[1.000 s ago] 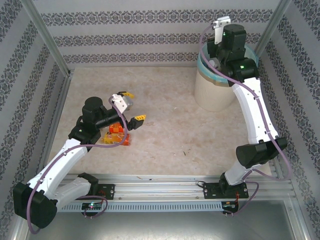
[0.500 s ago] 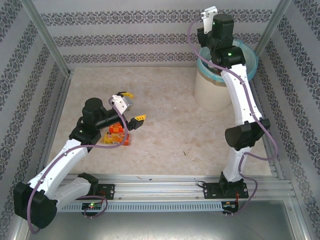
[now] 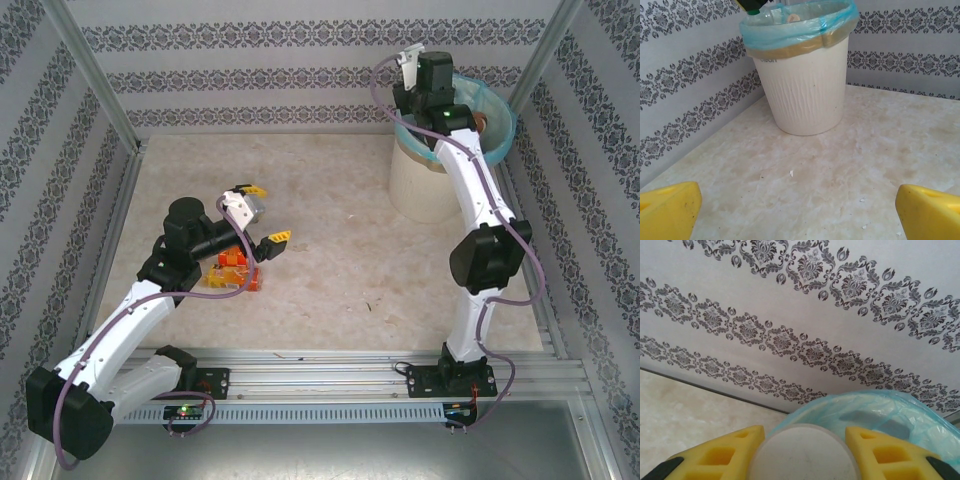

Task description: Put the plastic bottles in the bin

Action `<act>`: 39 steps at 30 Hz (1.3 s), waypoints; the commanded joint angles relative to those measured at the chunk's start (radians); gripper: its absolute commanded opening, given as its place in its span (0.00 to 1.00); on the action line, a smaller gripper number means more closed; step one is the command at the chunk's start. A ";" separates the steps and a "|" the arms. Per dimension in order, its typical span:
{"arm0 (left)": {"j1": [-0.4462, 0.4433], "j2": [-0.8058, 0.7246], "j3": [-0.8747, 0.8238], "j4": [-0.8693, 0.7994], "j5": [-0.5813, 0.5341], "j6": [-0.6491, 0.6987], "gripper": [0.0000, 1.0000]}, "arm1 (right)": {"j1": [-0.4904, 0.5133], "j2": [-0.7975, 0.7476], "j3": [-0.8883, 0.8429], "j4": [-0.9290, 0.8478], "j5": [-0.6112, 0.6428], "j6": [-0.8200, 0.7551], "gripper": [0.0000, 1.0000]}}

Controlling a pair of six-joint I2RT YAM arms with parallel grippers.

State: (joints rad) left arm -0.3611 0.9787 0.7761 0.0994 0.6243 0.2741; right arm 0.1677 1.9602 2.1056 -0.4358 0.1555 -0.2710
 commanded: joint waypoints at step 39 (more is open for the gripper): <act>-0.013 0.018 -0.023 0.063 0.008 0.000 1.00 | -0.055 -0.130 -0.319 0.141 -0.102 -0.193 0.38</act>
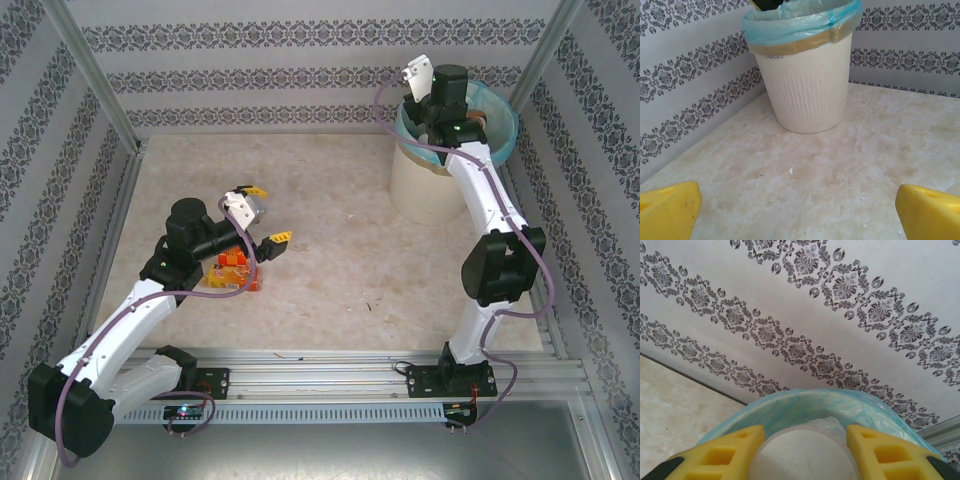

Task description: Put the plastic bottles in the bin

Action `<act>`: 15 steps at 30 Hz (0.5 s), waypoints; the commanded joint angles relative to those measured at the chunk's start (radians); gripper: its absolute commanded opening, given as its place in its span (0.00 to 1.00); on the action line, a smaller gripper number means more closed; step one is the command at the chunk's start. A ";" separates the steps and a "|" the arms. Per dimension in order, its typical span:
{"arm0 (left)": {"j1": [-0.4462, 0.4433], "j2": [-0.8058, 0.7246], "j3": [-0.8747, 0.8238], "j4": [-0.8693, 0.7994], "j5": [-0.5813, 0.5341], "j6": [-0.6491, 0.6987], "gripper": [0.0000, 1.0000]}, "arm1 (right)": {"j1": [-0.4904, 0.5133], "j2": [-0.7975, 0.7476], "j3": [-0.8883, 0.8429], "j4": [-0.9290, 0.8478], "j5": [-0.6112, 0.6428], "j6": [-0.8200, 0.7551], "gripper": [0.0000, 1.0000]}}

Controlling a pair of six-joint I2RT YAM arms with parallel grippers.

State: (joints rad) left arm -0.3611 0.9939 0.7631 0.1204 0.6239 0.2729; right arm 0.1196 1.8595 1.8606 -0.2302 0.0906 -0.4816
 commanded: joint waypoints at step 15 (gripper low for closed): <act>-0.015 0.012 -0.005 0.038 0.006 0.004 1.00 | -0.037 -0.179 -0.100 -0.104 -0.280 0.202 0.69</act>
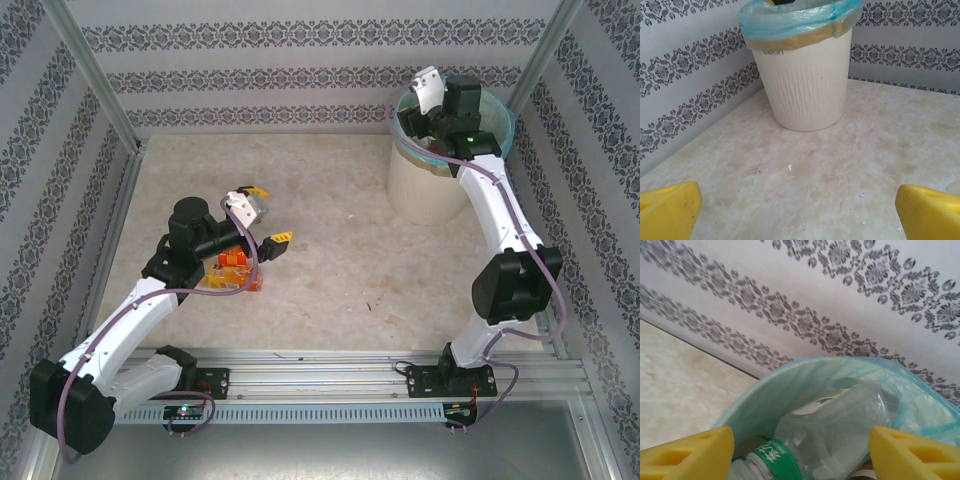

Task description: Put the plastic bottles in the bin

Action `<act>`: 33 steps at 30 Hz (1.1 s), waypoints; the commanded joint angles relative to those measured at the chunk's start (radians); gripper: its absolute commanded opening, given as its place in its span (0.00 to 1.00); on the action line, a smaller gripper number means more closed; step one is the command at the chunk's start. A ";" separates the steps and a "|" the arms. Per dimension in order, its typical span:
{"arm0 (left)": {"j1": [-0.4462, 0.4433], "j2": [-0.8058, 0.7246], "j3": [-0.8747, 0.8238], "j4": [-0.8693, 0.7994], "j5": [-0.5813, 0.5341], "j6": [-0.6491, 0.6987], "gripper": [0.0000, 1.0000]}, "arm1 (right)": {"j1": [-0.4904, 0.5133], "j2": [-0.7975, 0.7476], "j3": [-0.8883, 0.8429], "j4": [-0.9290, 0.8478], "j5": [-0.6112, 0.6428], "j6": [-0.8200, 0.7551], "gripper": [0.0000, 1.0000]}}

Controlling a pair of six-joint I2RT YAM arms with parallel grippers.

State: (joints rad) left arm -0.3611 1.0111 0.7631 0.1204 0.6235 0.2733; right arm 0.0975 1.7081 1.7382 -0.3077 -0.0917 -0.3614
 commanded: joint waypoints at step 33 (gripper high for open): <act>-0.008 0.123 0.434 -0.787 -0.654 -0.134 1.00 | -0.019 -0.014 0.238 -0.241 -0.076 0.403 0.61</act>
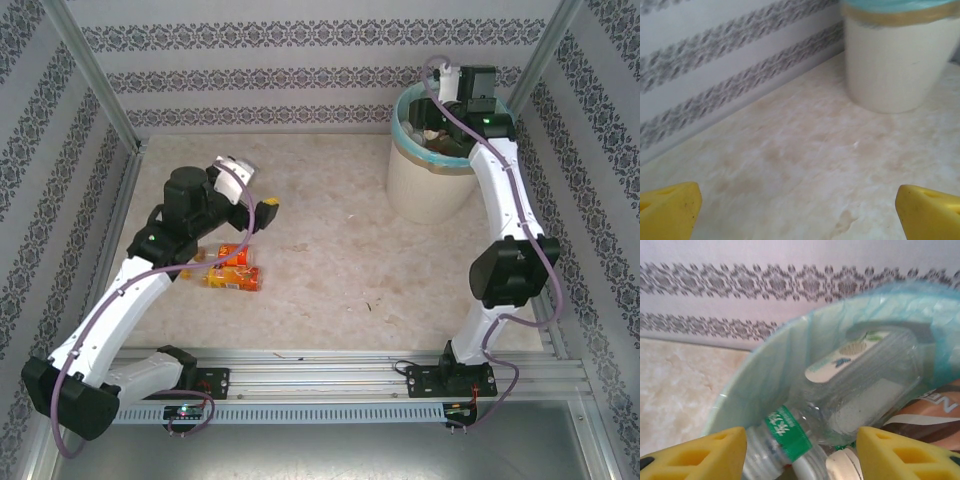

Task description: Put the plastic bottles in the bin

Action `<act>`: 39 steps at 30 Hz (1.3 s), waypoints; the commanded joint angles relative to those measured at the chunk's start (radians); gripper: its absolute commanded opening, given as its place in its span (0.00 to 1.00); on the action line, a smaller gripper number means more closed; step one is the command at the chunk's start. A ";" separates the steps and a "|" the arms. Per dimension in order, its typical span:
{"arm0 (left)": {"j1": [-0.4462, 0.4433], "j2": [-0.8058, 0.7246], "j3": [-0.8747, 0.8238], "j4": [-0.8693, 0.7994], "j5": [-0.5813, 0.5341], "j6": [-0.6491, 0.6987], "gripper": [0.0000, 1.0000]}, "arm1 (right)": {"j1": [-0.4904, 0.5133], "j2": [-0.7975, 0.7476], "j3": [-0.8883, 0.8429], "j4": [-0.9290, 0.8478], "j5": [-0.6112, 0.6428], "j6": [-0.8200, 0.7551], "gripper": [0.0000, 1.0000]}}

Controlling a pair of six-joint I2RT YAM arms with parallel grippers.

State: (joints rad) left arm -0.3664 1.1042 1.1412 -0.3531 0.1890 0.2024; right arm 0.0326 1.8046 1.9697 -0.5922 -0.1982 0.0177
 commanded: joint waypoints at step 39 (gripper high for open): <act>0.222 0.052 -0.448 -0.256 -0.052 -1.380 0.96 | 0.399 -0.473 -0.616 0.377 0.081 0.017 0.63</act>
State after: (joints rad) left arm -0.1623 1.1297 0.6975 -0.6712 0.1608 -1.1648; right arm 0.4232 1.3575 1.3689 -0.2451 -0.1303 0.0280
